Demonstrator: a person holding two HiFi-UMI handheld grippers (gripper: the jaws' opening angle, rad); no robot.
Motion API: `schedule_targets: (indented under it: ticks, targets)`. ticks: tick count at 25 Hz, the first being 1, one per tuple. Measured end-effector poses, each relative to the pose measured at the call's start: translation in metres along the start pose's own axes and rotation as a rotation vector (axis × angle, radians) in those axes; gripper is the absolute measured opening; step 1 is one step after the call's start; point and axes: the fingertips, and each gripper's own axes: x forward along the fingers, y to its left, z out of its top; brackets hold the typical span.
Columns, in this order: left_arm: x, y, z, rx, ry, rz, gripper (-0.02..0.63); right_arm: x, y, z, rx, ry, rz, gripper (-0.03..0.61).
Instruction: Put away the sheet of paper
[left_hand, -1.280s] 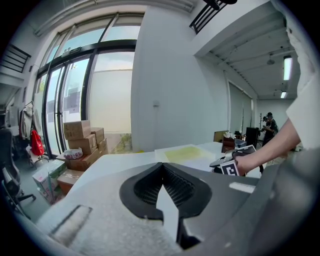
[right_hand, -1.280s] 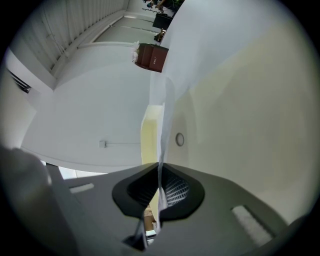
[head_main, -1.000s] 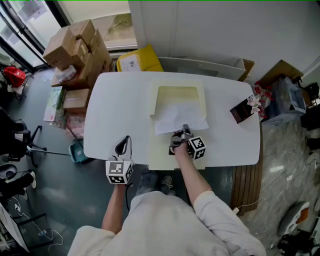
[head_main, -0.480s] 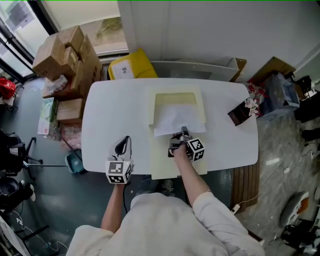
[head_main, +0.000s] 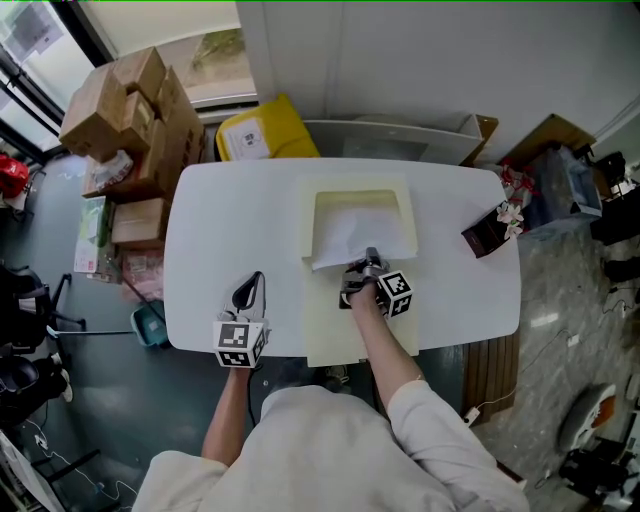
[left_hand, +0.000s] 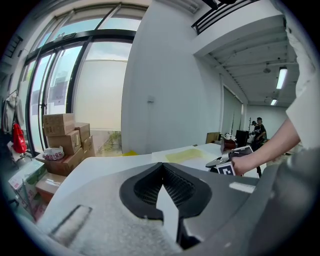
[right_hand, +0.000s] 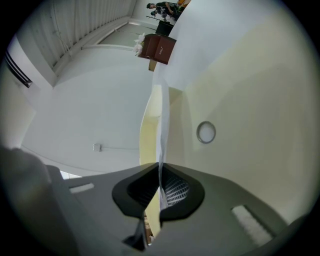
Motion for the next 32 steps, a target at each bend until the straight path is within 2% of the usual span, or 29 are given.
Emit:
schedule_targets:
  ticks: [24,28,32]
  targets:
    - [-0.007,0.021,-0.015,-0.012,0.036,0.018,0.000,0.037,0.007,-0.011,-0.024,0.020,-0.007,0.005]
    - [-0.005,0.018,-0.017,-0.011,0.035,0.012,0.000,0.038,0.010,-0.011,-0.023,0.048,0.006,0.080]
    - [-0.005,0.012,-0.016,-0.008,0.030,0.001,0.000,0.038,0.012,-0.019,-0.051,0.126,0.013,0.178]
